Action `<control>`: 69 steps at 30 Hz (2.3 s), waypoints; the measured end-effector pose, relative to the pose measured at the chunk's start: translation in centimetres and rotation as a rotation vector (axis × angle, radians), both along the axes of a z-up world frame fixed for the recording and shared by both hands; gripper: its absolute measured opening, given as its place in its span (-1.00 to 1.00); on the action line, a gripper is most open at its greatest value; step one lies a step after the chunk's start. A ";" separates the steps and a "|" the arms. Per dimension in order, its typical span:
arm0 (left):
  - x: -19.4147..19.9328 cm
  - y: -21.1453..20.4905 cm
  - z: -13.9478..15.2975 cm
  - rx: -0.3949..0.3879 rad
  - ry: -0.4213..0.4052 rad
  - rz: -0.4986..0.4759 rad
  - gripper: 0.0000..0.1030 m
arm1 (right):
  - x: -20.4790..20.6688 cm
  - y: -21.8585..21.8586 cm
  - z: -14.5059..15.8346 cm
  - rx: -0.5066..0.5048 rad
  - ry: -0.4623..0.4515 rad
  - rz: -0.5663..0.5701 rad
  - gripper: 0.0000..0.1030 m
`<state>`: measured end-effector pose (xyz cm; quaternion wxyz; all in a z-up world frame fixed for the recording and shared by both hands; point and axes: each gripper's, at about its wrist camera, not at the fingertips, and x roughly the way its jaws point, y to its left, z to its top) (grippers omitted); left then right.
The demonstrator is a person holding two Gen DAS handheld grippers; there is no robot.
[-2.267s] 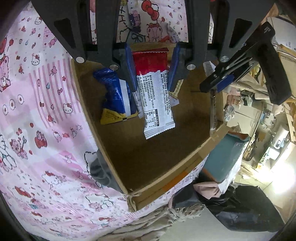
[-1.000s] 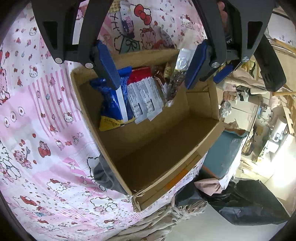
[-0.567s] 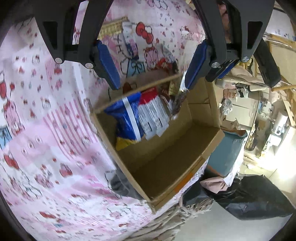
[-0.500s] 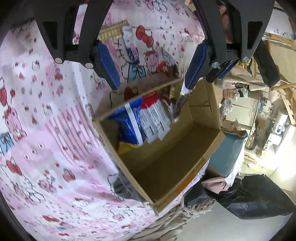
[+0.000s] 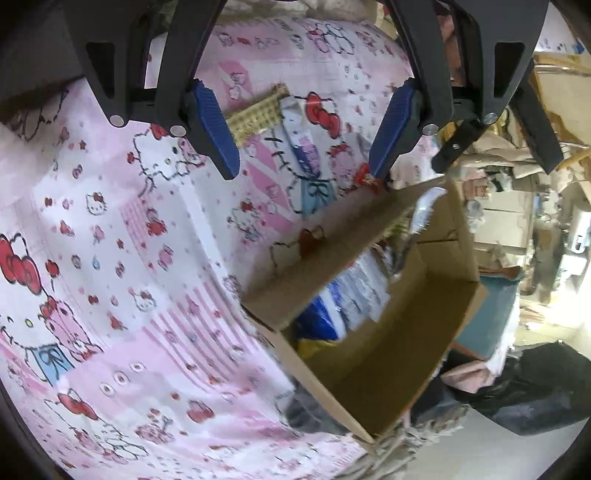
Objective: Organize snacks
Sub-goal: 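Withdraw both tools from the box toward the remaining snacks, then grasp a blue-wrapped bar with the left tool while the right tool grasps another blue bar, then carry both blue-wrapped bars into the box and open both tools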
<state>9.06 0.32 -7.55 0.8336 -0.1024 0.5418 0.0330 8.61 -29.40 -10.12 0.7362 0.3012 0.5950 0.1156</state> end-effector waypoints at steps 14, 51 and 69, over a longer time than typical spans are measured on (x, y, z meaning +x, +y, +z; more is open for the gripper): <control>0.6 1.4 -3.8 -0.072 0.100 0.069 0.33 | 0.3 -1.1 -1.9 -0.001 0.097 -0.068 0.47; -2.4 0.6 -3.1 -0.064 0.154 -0.029 -0.82 | 0.5 10.1 -1.5 -0.264 -0.055 0.436 -0.66; -5.1 1.4 0.5 -0.054 0.016 0.009 -0.82 | -0.5 8.1 4.8 -0.016 -0.266 0.342 -0.66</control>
